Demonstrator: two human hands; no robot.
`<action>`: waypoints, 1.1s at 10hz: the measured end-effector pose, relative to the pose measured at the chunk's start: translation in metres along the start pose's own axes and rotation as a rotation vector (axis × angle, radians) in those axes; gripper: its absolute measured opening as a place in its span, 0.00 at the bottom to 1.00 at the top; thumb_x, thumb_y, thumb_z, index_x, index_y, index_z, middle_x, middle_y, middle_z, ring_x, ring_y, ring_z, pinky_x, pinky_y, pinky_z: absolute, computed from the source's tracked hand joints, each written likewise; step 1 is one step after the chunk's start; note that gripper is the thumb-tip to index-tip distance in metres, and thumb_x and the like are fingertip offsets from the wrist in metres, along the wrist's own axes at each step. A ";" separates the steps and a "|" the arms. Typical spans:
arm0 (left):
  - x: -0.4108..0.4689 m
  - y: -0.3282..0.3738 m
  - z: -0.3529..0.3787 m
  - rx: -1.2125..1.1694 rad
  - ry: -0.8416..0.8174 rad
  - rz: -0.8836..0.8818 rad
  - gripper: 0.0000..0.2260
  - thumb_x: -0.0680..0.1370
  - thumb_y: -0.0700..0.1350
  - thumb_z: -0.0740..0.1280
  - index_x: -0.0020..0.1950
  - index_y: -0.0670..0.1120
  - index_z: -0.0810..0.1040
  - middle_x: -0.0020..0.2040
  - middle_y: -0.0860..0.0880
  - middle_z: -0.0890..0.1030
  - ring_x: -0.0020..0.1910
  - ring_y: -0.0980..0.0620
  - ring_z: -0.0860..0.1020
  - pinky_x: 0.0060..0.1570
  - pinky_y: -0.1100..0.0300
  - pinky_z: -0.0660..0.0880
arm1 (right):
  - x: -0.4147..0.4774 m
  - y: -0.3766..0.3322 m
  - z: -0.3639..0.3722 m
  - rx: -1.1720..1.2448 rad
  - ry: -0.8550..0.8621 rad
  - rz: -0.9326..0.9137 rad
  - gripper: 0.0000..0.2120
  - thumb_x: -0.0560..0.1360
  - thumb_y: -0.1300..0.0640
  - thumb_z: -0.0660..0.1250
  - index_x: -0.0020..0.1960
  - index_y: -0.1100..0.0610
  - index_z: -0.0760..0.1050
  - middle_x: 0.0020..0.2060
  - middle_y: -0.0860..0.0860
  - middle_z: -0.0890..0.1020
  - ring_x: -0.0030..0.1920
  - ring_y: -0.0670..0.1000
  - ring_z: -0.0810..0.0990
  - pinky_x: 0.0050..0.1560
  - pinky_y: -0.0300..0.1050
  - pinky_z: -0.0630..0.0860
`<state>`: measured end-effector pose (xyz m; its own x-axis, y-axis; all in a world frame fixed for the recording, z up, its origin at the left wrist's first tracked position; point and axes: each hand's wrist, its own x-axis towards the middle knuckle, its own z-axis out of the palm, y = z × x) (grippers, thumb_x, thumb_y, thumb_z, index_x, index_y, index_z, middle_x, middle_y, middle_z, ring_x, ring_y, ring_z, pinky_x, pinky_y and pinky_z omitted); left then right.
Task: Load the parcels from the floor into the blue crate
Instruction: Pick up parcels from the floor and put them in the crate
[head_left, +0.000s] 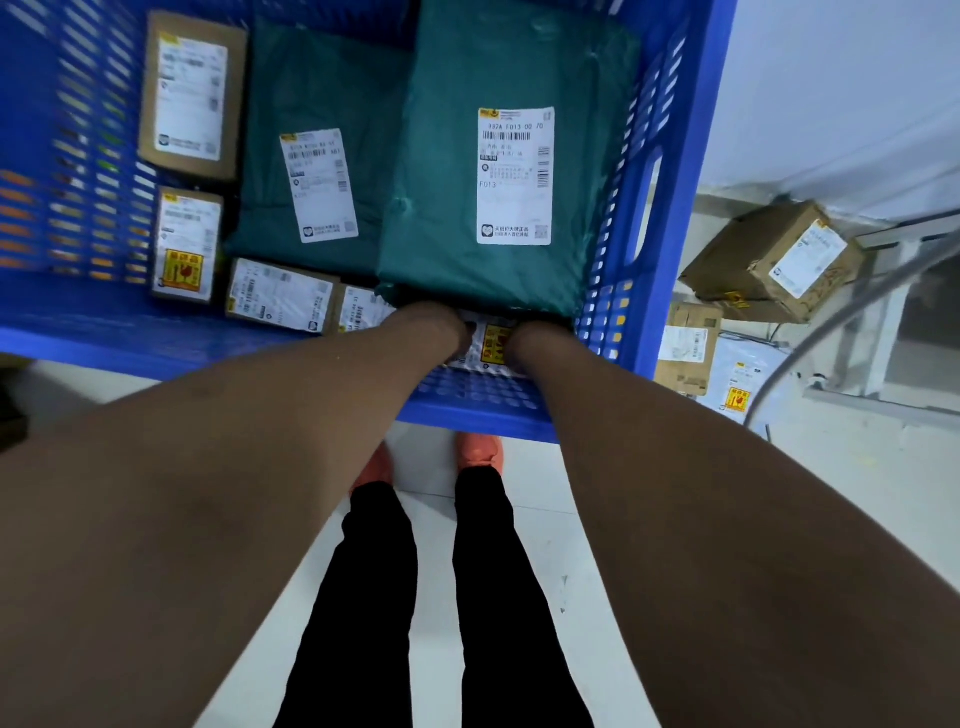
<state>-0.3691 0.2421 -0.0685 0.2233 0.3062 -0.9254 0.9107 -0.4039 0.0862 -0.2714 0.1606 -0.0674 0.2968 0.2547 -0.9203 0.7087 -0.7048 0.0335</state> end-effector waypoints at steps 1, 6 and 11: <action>-0.010 -0.003 -0.006 0.000 0.002 -0.012 0.21 0.85 0.50 0.59 0.74 0.39 0.72 0.72 0.40 0.75 0.69 0.40 0.74 0.67 0.52 0.72 | -0.010 -0.001 -0.007 -0.142 -0.051 -0.028 0.19 0.80 0.58 0.61 0.70 0.61 0.73 0.69 0.59 0.74 0.67 0.60 0.75 0.65 0.51 0.73; -0.032 -0.136 -0.051 -0.197 0.182 -0.177 0.13 0.79 0.48 0.69 0.55 0.39 0.76 0.54 0.39 0.80 0.52 0.41 0.79 0.44 0.55 0.74 | -0.036 -0.084 -0.013 -0.250 -0.183 -0.223 0.21 0.79 0.59 0.58 0.70 0.64 0.73 0.69 0.61 0.75 0.63 0.60 0.78 0.66 0.54 0.74; -0.091 -0.019 -0.088 -0.389 0.722 0.177 0.20 0.77 0.50 0.63 0.28 0.42 0.68 0.27 0.47 0.69 0.32 0.42 0.71 0.29 0.57 0.60 | -0.081 -0.014 -0.046 1.088 -0.079 -0.231 0.03 0.80 0.58 0.65 0.50 0.58 0.75 0.39 0.54 0.78 0.38 0.52 0.76 0.43 0.47 0.78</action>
<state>-0.3760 0.2982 0.0468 0.4216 0.7961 -0.4342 0.8664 -0.2123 0.4520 -0.2760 0.1808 0.0250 0.1609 0.4394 -0.8837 -0.2088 -0.8600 -0.4656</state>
